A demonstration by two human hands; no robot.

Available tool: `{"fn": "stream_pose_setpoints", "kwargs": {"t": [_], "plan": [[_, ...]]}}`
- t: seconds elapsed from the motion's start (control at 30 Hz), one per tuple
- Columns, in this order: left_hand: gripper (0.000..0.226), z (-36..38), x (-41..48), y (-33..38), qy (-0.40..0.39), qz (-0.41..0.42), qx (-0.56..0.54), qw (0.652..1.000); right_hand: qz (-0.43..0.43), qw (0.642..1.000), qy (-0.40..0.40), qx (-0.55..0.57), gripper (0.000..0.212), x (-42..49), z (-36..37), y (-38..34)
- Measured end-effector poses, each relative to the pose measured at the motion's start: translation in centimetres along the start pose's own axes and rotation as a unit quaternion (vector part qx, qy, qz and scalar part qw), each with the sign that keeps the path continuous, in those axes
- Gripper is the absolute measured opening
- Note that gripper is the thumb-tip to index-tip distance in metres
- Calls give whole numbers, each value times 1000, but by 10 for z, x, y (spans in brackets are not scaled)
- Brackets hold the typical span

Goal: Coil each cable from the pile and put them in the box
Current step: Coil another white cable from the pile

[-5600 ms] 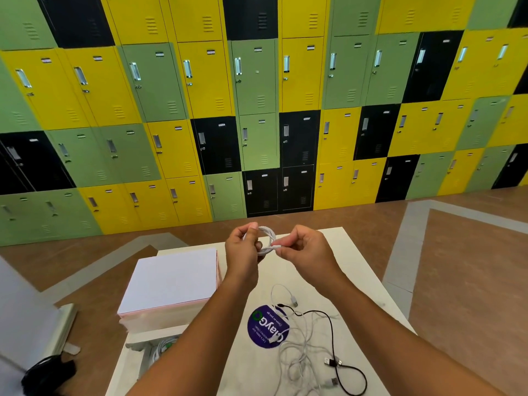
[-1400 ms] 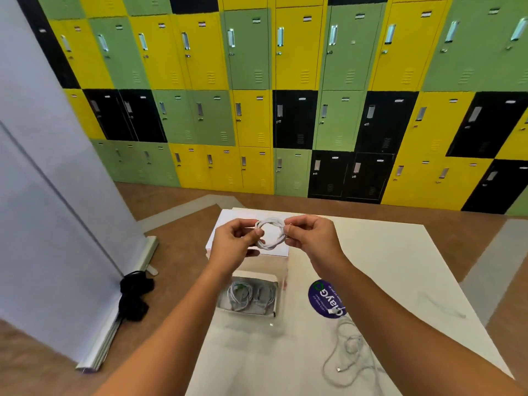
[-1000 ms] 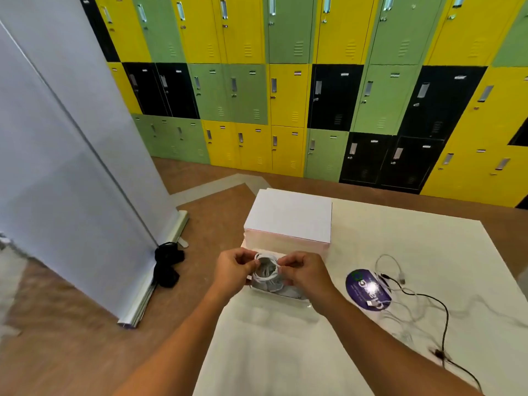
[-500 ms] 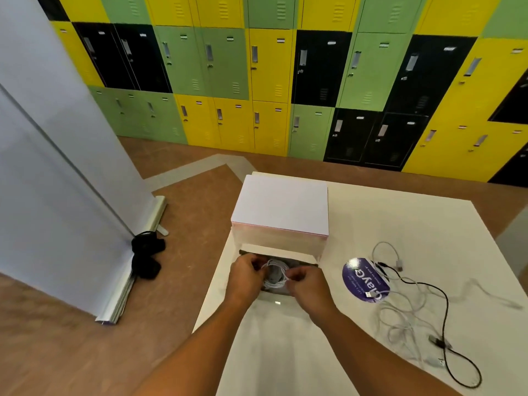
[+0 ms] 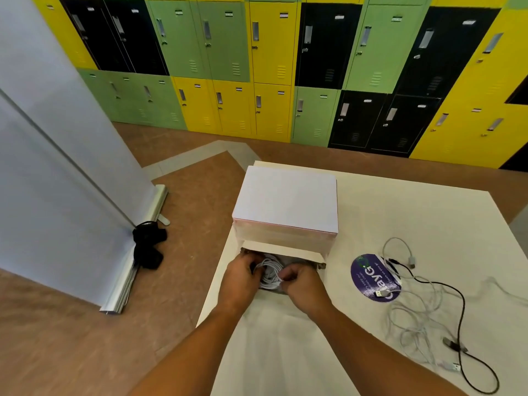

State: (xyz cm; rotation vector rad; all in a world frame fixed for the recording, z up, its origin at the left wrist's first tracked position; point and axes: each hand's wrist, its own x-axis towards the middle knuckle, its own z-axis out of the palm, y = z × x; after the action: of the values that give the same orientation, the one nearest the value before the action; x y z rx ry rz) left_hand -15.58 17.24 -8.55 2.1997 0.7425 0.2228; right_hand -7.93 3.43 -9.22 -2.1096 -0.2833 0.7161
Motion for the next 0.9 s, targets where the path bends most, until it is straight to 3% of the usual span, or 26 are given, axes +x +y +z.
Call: {"fn": "stream_pose_setpoints", "kwargs": {"t": [0.3,0.67,0.9], "plan": [[14,0,3,3,-5,-18,63,998,-20,998,-21,-61,20,4,0,0],[25,-3,-3,20,6,24,-29,999,-19,996,-1,89,38,-6,-22,-8],[27,13,-1,43,38,30,-75,996,-89,993,72,-8,32,-26,-27,1]]}}
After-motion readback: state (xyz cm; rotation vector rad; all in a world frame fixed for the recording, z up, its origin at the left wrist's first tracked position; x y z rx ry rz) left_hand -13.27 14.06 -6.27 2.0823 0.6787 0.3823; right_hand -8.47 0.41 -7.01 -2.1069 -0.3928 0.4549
